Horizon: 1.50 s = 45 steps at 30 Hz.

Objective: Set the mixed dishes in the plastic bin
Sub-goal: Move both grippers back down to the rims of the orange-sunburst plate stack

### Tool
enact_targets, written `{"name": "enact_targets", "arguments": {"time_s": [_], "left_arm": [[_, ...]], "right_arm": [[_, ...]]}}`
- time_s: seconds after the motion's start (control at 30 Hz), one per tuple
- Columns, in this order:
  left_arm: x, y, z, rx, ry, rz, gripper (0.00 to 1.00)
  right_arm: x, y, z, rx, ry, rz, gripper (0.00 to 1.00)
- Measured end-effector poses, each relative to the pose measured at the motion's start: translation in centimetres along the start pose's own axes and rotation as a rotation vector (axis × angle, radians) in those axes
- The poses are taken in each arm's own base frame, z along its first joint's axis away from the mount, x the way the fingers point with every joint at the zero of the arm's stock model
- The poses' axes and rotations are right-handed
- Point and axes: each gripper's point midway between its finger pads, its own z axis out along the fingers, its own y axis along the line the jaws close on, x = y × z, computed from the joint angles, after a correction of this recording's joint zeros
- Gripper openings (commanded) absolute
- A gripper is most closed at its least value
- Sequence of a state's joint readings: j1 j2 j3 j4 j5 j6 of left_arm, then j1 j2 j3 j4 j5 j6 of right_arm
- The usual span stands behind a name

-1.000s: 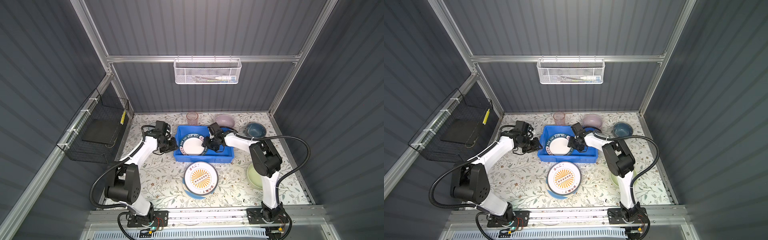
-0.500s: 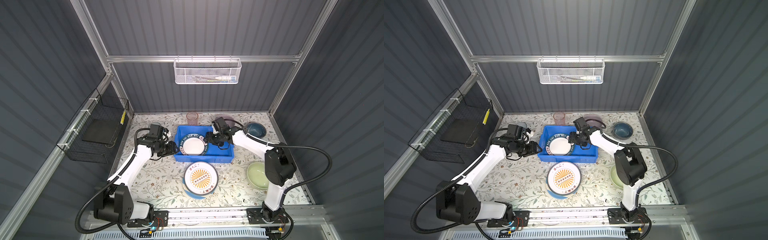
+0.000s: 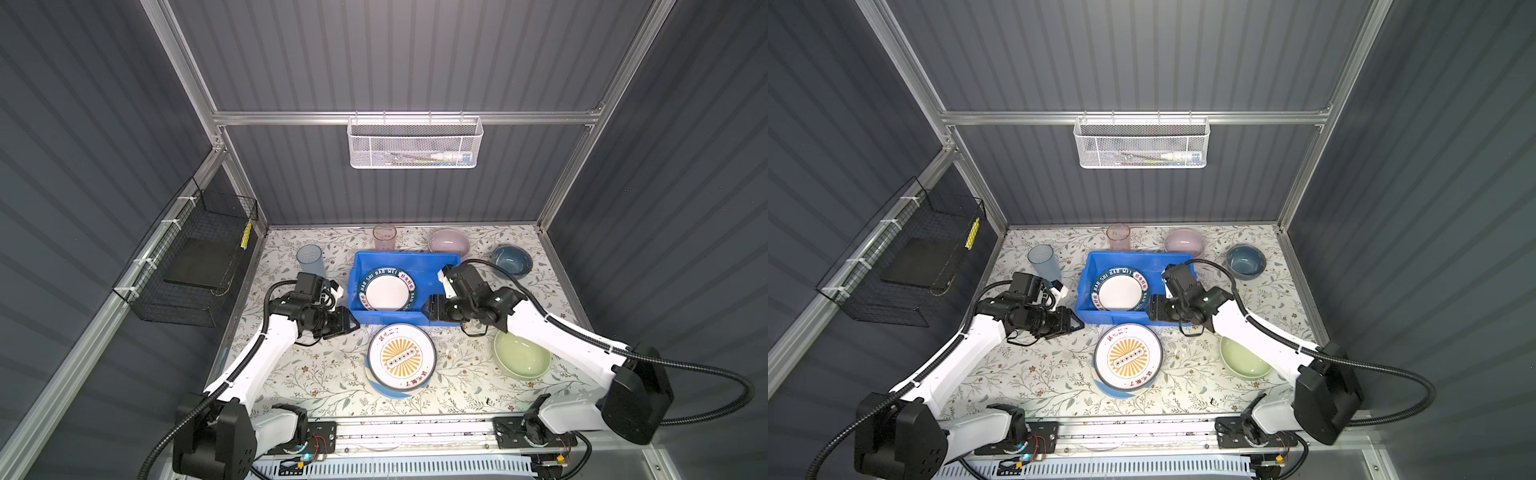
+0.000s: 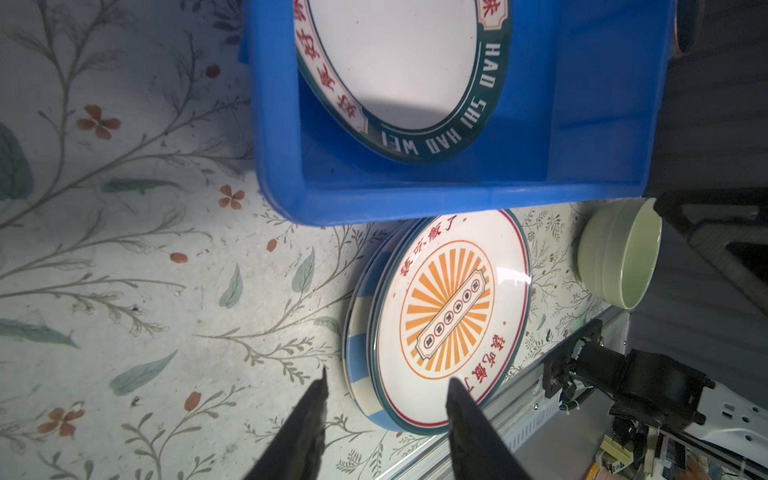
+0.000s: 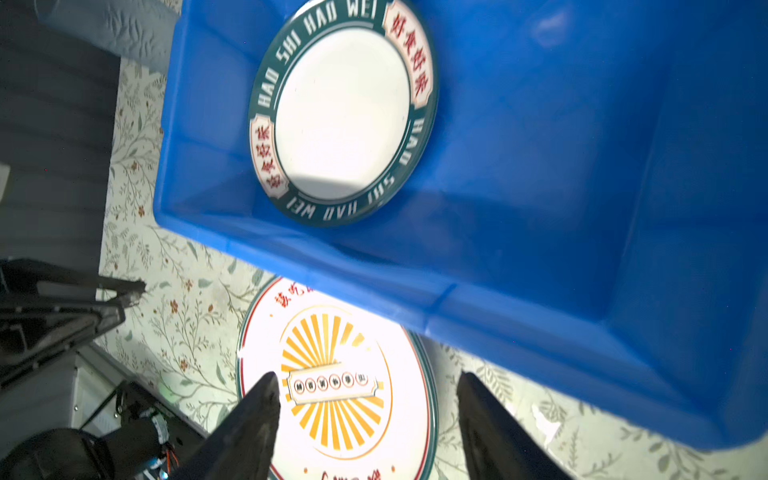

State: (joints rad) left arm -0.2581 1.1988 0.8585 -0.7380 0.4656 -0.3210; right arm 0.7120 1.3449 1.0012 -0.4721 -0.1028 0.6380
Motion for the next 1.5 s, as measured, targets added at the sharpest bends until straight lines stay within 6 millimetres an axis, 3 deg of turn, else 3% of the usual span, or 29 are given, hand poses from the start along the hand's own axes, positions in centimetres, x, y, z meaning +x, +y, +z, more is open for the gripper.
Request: {"name": "enact_targets", "arguments": {"time_s": [0.23,0.37,0.57,1.0,1.5], "left_arm": [[2.5,-0.3,2.4,-0.042,0.071,0.024,0.42],[3.2,-0.5,4.1,-0.095,0.093,0.053,0.39],[4.3,1.2,5.3,-0.158,0.106,0.032,0.34],[5.1,-0.2,6.9,-0.075,0.13,0.066,0.29],[6.2,0.5,8.1,-0.075,0.179,0.05,0.17]], "right_arm": [[6.0,-1.9,-0.6,0.029,0.044,0.006,0.59],[8.2,-3.0,-0.2,0.036,0.062,0.04,0.53],[10.7,-4.0,1.2,0.036,0.096,0.086,0.5],[11.4,-3.4,3.7,0.012,0.117,0.145,0.38],[11.5,-2.9,4.5,-0.036,0.105,0.185,0.33]]}}
